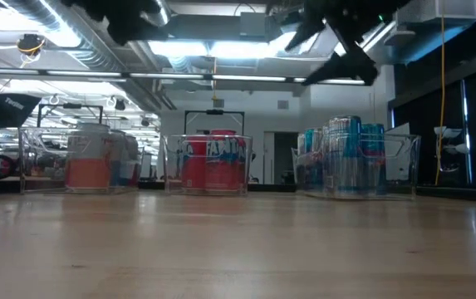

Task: Sort soda cans
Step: Return to Home Position

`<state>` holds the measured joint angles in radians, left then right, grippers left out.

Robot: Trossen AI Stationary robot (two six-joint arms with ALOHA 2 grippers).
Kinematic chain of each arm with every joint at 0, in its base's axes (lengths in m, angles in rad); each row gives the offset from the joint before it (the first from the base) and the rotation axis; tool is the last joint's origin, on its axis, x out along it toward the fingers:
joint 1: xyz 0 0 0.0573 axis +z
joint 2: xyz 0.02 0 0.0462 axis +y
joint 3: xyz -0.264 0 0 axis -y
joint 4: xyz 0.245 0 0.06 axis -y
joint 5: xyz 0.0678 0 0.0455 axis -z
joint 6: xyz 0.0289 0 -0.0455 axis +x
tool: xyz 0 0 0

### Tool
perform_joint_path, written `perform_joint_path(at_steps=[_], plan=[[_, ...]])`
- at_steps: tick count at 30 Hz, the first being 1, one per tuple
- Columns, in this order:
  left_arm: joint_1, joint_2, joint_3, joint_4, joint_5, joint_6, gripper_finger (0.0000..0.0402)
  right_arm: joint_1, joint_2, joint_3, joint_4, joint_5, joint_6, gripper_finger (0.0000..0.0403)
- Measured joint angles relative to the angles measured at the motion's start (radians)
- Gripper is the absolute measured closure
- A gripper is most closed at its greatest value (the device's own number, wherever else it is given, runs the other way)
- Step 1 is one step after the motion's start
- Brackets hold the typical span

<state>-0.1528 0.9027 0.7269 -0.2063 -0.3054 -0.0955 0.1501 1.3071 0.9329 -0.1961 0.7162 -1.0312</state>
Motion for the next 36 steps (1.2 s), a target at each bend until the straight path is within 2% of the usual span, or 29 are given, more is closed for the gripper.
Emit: perform_joint_path(at_steps=[6, 9, 11, 14, 18, 22, 27, 31, 34, 36], plan=[[-0.031, -0.014, -0.179, 0.239, 0.016, 0.022, 0.0074, 0.0, -0.005, -0.001, 0.104, -0.158, -0.101, 0.0023], [-0.052, -0.017, -0.272, 0.385, 0.019, 0.036, 0.0074, -0.002, -0.046, -0.056, 0.167, -0.202, -0.125, 0.0023], [-0.061, -0.017, -0.325, 0.468, 0.02, 0.046, 0.0074, -0.023, -0.1, -0.123, 0.214, -0.254, -0.13, 0.0023], [-0.071, -0.018, -0.387, 0.561, 0.019, 0.044, 0.0074, -0.077, -0.214, -0.238, 0.282, -0.395, -0.131, 0.0023], [-0.078, -0.019, -0.437, 0.627, 0.019, 0.054, 0.0074, -0.129, -0.397, -0.365, 0.316, -0.526, -0.128, 0.0023], [-0.081, -0.019, -0.475, 0.664, 0.019, 0.069, 0.0074, -0.131, -0.572, -0.474, 0.322, -0.534, -0.128, 0.0023], [-0.076, -0.018, -0.5, 0.651, 0.009, -0.031, 0.0074, -0.131, -0.728, -0.606, 0.319, -0.503, -0.129, 0.0023], [-0.068, -0.017, -0.507, 0.651, 0.006, -0.117, 0.0074, -0.131, -0.78, -0.659, 0.289, -0.45, -0.062, 0.0023], [-0.08, -0.017, -0.513, 0.681, 0.006, -0.03, 0.0074, -0.131, -0.79, -0.713, 0.331, -0.495, -0.054, 0.0023], [-0.088, -0.018, -0.539, 0.76, 0.007, 0.024, 0.0074, -0.131, -0.794, -0.75, 0.365, -0.502, -0.056, 0.0023]])
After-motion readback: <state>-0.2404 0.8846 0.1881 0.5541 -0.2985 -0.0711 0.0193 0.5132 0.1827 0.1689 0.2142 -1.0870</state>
